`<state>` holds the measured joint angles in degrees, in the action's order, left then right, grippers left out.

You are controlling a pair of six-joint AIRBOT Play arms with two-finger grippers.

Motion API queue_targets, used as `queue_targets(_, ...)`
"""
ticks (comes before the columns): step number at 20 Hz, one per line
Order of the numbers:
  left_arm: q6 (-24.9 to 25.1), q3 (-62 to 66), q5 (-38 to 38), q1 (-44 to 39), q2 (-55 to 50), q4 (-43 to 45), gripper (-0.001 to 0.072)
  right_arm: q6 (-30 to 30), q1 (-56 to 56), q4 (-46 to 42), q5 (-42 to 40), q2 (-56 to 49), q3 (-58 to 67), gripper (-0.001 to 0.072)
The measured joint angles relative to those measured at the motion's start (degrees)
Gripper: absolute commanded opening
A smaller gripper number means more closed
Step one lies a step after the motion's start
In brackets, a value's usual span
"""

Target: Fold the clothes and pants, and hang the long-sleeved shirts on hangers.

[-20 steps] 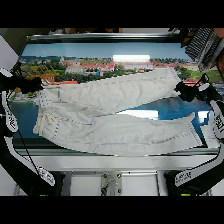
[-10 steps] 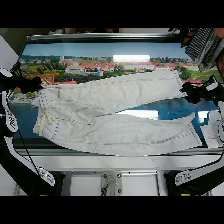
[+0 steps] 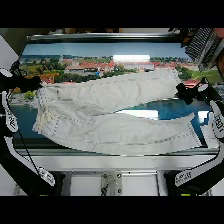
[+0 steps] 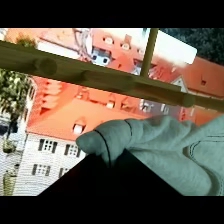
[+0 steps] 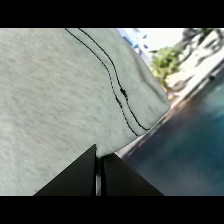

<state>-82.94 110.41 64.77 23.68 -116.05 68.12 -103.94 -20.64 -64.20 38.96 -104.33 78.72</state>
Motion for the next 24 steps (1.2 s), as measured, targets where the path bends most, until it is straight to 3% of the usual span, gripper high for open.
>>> queue_targets(8,0.0,0.0,1.0,0.0,-1.3,2.4,0.0022,-2.2,5.1,-19.8,18.0,7.1,-2.3,0.0025)
queue_targets(12,0.0,0.0,2.4,0.0,-1.5,2.6,0.0037,-2.7,7.7,-25.1,22.8,9.0,-4.7,0.0027)
queue_targets(13,0.0,0.0,2.9,0.0,-1.5,2.6,0.0297,-2.9,8.0,-25.7,23.3,9.4,-5.0,0.004)
queue_targets(14,0.0,0.2,3.9,0.1,-1.6,2.8,0.0609,-3.1,8.2,-26.2,23.7,9.8,-5.1,0.0195)
queue_targets(15,0.0,0.7,4.8,0.1,-1.6,2.8,0.0624,-3.1,8.3,-26.6,24.1,10.6,-5.3,0.0481)
queue_targets(16,-0.1,1.6,5.8,0.1,-1.6,2.8,0.062,-3.1,8.4,-26.9,24.3,11.6,-5.4,0.0634)
queue_targets(20,-0.1,4.1,10.2,0.5,1.7,2.8,0.062,-0.8,8.6,-27.4,25.3,19.1,-5.6,0.0631)
queue_targets(24,-1.3,-5.8,12.0,3.2,12.1,6.4,0.062,2.6,8.6,-27.6,27.8,29.3,-6.1,0.0631)
